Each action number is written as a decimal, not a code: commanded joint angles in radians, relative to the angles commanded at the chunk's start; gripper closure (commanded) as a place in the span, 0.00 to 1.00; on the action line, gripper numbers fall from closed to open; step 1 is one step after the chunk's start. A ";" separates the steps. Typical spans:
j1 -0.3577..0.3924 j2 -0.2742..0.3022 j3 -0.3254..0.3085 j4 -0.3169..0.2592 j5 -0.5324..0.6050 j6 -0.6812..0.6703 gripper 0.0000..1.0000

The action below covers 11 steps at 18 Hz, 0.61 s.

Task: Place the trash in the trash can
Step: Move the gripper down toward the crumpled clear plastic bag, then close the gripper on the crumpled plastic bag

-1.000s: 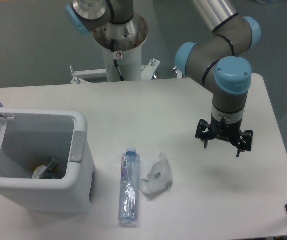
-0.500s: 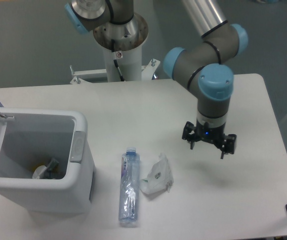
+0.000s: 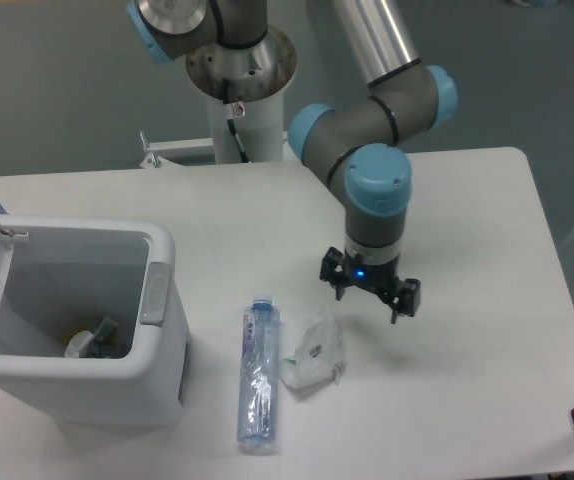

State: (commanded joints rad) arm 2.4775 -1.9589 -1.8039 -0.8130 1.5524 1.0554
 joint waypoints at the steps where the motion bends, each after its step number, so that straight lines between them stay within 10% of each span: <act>1: -0.008 0.000 -0.008 0.000 0.002 0.000 0.00; 7: -0.081 -0.126 0.138 0.017 0.006 -0.230 0.03; 11: -0.094 -0.149 0.166 0.015 0.006 -0.268 0.70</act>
State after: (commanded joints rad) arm 2.3838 -2.1077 -1.6382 -0.7977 1.5585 0.7869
